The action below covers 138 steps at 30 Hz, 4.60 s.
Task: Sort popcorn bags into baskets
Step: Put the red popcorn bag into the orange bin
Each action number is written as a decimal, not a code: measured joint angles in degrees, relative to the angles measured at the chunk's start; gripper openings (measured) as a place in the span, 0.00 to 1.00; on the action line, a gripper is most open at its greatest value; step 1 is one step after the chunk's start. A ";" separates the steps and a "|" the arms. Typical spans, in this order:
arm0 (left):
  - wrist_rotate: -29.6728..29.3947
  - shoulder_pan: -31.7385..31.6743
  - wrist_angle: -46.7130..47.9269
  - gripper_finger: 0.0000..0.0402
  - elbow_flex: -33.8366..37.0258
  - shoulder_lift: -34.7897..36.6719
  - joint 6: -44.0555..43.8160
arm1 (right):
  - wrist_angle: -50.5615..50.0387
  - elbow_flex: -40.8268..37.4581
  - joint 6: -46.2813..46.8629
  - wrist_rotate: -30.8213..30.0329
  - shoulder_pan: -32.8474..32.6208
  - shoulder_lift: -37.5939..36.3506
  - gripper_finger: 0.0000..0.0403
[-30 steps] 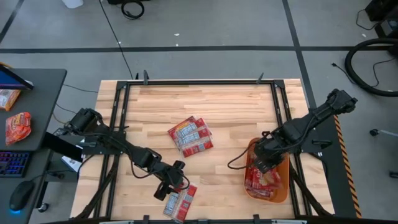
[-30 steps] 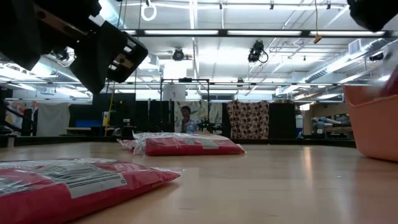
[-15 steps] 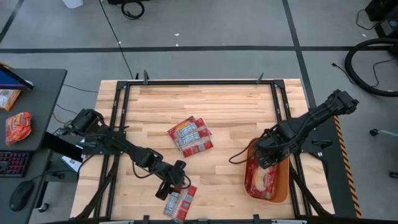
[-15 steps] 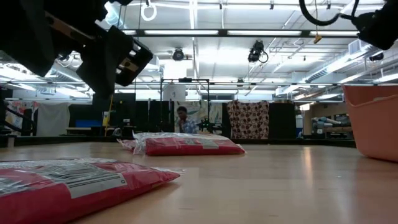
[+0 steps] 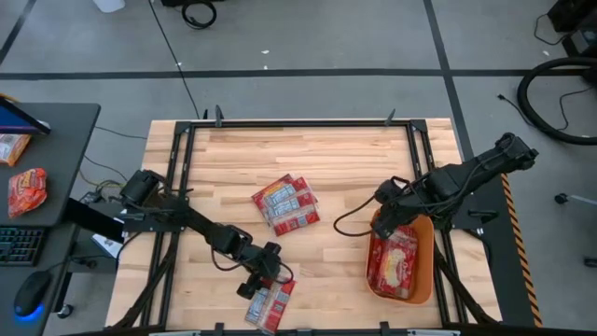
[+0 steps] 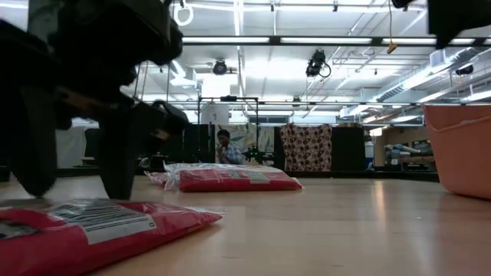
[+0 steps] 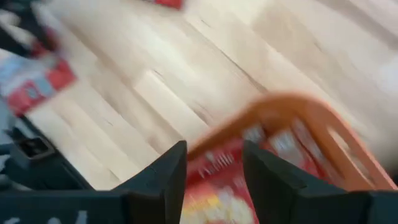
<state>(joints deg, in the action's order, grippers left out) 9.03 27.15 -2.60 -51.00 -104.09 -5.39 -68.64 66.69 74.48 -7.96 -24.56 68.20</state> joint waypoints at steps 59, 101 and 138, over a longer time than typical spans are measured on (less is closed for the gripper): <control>-8.25 -13.48 15.75 0.49 -0.14 2.99 6.03 | 74.34 0.07 -80.76 -16.07 0.07 49.67 0.39; -11.67 -13.41 21.00 0.49 0.11 16.30 7.38 | 61.14 -0.13 -72.68 -16.03 -2.05 38.24 0.02; -12.23 -13.48 19.37 0.49 0.00 16.12 6.05 | 2.48 0.07 -2.32 35.32 -5.53 2.33 0.02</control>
<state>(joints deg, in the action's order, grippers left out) -3.20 13.67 16.77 -51.00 -87.96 0.67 -66.16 66.76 72.16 27.36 -30.08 70.54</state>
